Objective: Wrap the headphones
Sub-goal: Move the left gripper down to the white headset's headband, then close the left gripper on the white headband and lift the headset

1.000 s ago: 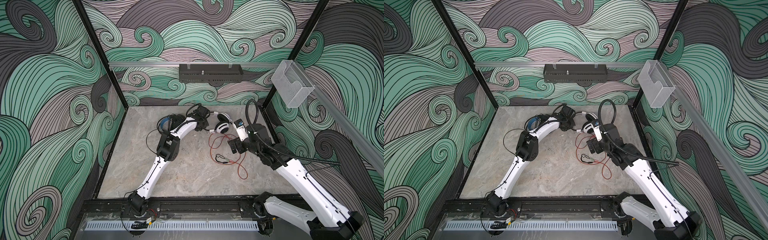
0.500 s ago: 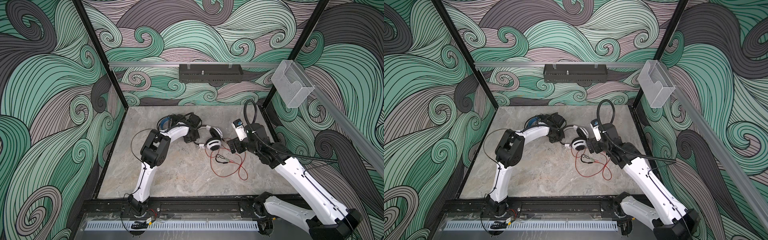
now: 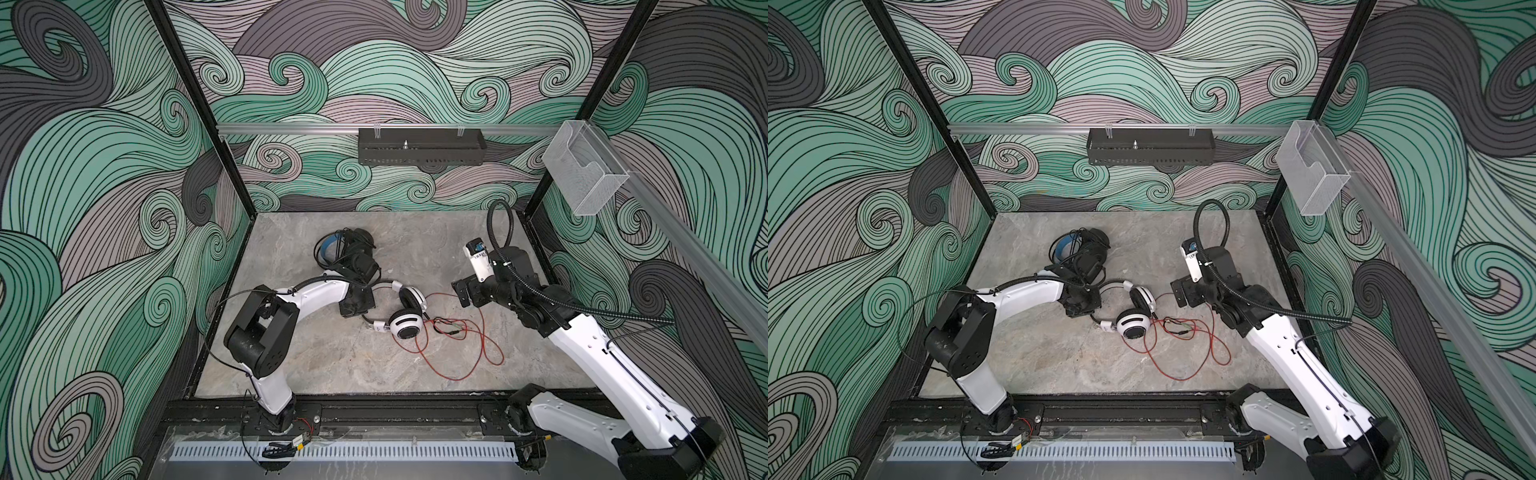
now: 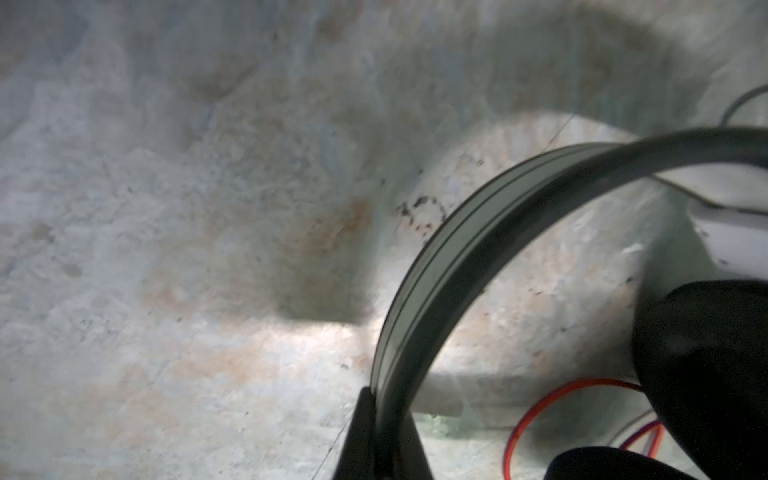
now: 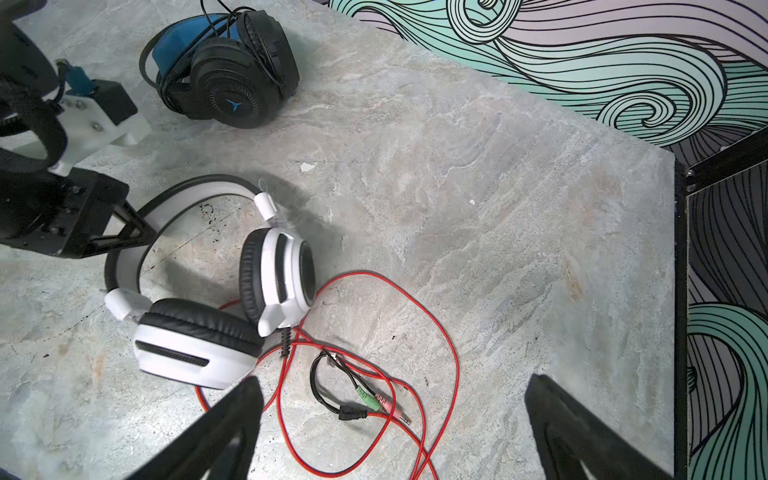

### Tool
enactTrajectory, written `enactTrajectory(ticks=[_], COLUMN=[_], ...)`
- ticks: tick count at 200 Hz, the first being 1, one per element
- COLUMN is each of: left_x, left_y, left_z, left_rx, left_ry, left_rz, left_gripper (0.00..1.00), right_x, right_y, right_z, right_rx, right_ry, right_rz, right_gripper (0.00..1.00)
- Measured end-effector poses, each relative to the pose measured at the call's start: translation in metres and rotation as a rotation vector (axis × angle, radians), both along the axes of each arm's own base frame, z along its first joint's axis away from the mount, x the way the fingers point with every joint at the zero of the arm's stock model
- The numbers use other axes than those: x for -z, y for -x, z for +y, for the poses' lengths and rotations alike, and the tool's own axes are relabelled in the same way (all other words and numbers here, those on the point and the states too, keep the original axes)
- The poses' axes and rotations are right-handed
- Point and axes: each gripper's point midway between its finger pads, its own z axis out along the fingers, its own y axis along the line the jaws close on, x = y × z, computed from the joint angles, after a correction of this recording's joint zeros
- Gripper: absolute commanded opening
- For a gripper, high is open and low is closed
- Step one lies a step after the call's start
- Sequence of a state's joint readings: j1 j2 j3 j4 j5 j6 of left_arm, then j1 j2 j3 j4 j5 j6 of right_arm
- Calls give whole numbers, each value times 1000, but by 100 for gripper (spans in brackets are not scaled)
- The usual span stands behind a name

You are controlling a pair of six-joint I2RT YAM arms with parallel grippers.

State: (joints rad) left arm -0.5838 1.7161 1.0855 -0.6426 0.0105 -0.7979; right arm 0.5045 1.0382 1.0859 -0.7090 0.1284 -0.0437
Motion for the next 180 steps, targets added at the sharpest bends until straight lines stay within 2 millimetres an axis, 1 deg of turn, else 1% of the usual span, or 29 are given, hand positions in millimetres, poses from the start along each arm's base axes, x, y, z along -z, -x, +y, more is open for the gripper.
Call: enactTrajectory(ticks=[16, 27, 39, 48, 63, 79, 91, 105, 123, 154, 180], left_x=[6, 7, 5, 4, 0, -10, -17, -18, -7, 22, 23], left_y=[7, 9, 6, 4, -1, -11, -22, -34, -40, -36, -40], left_z=[4, 4, 3, 3, 4, 4, 1, -3, -3, 3, 2], left_rx=[-3, -3, -2, 4, 15, 34, 51, 71, 90, 110, 111], left_ry=[-5, -5, -1, 0, 1, 4, 6, 0, -27, -86, -91], left_rz=[21, 25, 18, 12, 2, -19, -43, -59, -45, 23, 16], left_gripper=[31, 41, 46, 48, 49, 49, 48, 47, 38, 36, 35], right_x=[3, 4, 6, 6, 6, 6, 6, 6, 5, 5, 7], right_y=[0, -1, -1, 0, 0, 1, 2, 2, 4, 5, 6], right_z=[2, 2, 3, 3, 4, 5, 6, 7, 8, 9, 9], right_rx=[-5, -8, -10, -12, -15, -15, -17, -17, -21, -26, -29], right_ry=[0, 1, 1, 0, -2, -8, -18, -29, -39, -46, -48], right_rz=[10, 17, 22, 24, 27, 30, 33, 37, 41, 41, 46], right_gripper=[99, 99, 99, 99, 99, 99, 99, 99, 99, 99, 99])
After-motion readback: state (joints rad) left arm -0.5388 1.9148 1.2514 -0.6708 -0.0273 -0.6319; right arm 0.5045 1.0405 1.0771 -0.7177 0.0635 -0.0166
